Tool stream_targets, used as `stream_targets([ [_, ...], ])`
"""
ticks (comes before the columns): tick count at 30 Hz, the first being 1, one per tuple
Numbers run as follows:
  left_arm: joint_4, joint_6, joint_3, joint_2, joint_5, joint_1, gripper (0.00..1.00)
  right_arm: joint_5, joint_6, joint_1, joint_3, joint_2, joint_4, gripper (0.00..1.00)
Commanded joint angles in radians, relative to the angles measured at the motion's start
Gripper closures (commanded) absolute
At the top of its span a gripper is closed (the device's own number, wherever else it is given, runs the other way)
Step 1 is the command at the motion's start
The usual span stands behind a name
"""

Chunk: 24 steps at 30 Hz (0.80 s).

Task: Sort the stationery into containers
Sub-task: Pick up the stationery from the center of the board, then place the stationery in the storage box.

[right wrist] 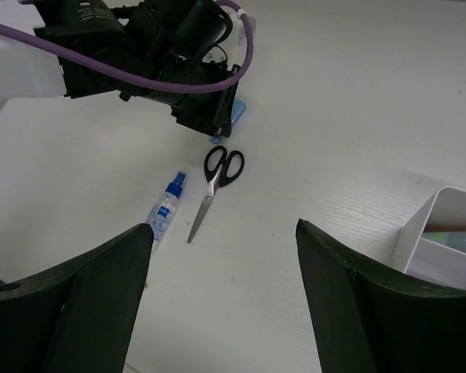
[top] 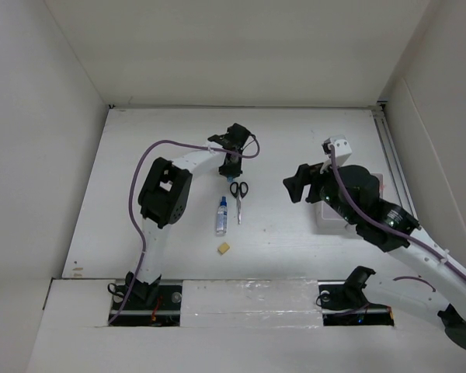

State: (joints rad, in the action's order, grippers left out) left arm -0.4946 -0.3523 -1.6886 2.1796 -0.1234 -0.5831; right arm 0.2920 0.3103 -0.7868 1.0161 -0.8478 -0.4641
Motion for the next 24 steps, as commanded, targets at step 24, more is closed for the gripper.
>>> stream_targets([
  [24, 0.189, -0.011, 0.311, -0.67, 0.07, -0.167, 1.0, -0.45, 0.194, 0.264, -0.057, -0.121, 0.461, 0.28],
])
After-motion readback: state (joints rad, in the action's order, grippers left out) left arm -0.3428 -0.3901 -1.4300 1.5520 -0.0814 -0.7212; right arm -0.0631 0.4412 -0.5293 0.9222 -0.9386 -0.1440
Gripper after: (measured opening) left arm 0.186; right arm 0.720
